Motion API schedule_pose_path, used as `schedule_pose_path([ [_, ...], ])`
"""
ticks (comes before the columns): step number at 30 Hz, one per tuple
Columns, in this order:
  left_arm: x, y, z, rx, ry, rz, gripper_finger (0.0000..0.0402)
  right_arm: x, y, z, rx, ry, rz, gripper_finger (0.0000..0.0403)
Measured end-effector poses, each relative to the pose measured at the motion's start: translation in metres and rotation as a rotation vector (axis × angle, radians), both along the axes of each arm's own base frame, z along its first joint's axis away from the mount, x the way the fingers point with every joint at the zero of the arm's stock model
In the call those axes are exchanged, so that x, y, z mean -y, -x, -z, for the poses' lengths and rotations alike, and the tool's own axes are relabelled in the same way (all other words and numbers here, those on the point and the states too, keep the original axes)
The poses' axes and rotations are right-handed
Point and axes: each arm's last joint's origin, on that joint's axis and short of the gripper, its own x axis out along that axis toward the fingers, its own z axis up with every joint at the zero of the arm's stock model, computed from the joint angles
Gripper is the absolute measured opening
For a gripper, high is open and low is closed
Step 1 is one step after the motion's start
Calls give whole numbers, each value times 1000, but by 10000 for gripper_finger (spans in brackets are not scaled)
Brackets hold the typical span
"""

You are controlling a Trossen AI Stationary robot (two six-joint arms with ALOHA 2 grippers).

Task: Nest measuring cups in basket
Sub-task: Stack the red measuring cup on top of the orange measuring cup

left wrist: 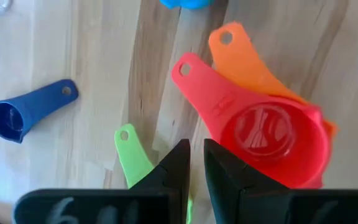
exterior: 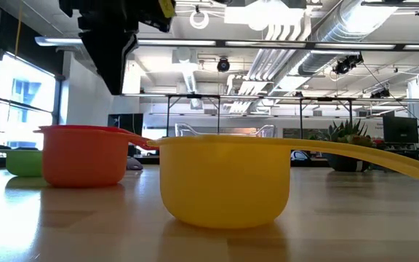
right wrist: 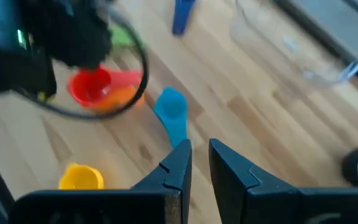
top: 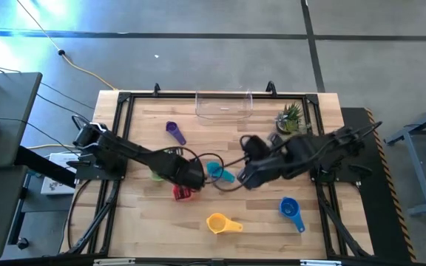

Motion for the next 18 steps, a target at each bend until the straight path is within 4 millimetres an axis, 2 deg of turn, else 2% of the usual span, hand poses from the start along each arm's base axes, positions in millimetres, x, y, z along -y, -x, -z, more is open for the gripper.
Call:
schedule_pose_path([
  [8, -4, 4, -1, -28, 27, 32, 39, -27, -11, 46, -15, -85, 42, 48],
  [12, -9, 22, 10, -66, 51, 17, 39, -41, -14, 60, 26, -134, 55, 48],
  [18, -15, 44, 11, 58, 126, -43, 39, -54, -22, 85, 96, -189, 70, 48],
])
